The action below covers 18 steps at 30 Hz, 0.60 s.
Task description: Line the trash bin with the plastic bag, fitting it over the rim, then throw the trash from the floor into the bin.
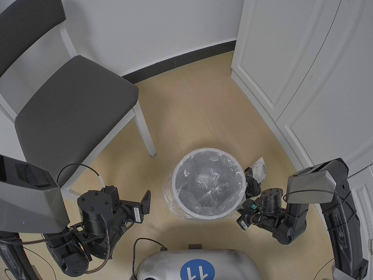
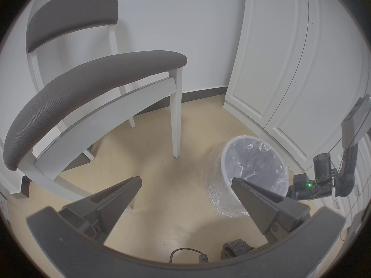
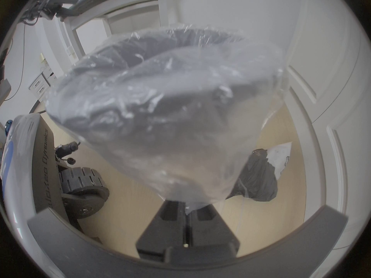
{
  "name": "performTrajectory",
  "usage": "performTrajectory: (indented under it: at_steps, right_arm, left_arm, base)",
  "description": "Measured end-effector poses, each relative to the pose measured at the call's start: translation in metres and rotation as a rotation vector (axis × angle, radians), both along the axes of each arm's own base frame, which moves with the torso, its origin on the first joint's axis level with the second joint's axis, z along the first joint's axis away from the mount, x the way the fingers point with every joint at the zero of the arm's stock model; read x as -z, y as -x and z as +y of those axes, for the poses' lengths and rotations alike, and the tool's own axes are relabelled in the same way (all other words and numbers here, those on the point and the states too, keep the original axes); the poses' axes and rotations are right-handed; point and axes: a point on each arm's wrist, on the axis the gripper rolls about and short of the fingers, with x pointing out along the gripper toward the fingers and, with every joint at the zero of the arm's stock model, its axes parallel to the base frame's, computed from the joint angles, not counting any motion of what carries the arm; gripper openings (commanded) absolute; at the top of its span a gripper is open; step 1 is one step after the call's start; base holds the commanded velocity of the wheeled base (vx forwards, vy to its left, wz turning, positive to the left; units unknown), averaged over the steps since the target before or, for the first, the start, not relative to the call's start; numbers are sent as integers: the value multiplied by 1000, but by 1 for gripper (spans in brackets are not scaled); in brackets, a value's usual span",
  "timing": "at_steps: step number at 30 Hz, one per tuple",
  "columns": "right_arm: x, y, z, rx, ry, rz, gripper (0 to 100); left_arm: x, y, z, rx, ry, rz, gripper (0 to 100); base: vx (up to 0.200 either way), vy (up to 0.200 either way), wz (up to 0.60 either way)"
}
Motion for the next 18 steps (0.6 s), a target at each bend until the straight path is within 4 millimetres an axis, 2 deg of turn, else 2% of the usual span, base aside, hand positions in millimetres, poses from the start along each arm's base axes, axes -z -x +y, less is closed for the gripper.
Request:
performTrajectory:
  at_steps: [7,16,17,18]
  right_arm:
    - [-6,-15,1,-28,68,-26,0]
    - [-10,-17,1,-35,79,-39,0]
    - [-10,-17,1,-35,80,-40,100]
    - [-10,-17,1,-37,82,-43,100]
  left_arm:
    - [0,0,0,1,-1,1,100]
    - [0,2,-2,9,-1,1,100]
    - [0,2,-2,9,-1,1,100]
    - [0,2,-2,9,-1,1,100]
  base:
    - [0,0,0]
    - [0,0,0]
    - [0,0,0]
    - [0,0,0]
